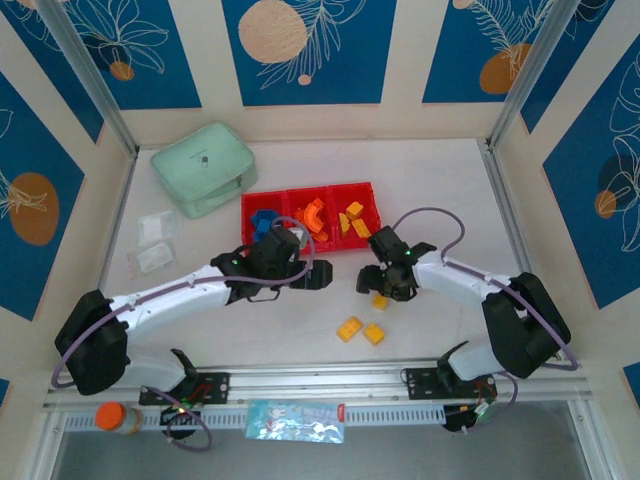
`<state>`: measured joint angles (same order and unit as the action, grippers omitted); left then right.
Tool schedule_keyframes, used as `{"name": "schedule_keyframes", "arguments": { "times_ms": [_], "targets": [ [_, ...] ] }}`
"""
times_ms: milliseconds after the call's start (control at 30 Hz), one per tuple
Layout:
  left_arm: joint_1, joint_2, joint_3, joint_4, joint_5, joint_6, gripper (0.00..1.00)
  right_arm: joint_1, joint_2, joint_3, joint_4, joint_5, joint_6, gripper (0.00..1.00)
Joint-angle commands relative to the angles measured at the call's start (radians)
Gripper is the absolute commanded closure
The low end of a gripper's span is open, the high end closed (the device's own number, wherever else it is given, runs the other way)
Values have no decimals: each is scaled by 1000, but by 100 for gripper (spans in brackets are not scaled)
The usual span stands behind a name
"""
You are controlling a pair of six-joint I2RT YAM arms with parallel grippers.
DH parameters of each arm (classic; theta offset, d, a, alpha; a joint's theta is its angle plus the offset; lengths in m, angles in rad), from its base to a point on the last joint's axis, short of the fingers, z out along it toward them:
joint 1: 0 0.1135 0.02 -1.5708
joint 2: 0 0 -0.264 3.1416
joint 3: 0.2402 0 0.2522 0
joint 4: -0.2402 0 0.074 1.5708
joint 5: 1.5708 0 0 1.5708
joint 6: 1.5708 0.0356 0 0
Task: Sort the legos into containers by color
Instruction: Pick up the lego from the bottom-center of the table, then place the lego in the container.
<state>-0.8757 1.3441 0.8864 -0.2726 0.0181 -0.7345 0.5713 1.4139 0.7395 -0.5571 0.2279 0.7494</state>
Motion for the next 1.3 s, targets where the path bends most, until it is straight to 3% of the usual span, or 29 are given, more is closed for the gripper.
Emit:
{"name": "schedule_keyframes", "arguments": {
  "times_ms": [0, 367, 533, 933, 1267],
  "targets": [
    [-13, 8, -12, 11, -9, -16, 1, 13, 11, -22, -3, 19, 56, 30],
    [-13, 15, 3, -4, -18, -1, 1, 33, 19, -13, 0, 21, 41, 61],
    [-12, 14, 9, -19, -24, 7, 1, 33, 12, 10, -10, 19, 17, 71],
    [22, 2, 67, -59, -32, 52, 1, -7, -7, 216, -72, 45, -114, 73],
    [89, 20, 162, -107, -38, 105, 1, -95, 242, 549, -41, 98, -250, 73]
  ]
}}
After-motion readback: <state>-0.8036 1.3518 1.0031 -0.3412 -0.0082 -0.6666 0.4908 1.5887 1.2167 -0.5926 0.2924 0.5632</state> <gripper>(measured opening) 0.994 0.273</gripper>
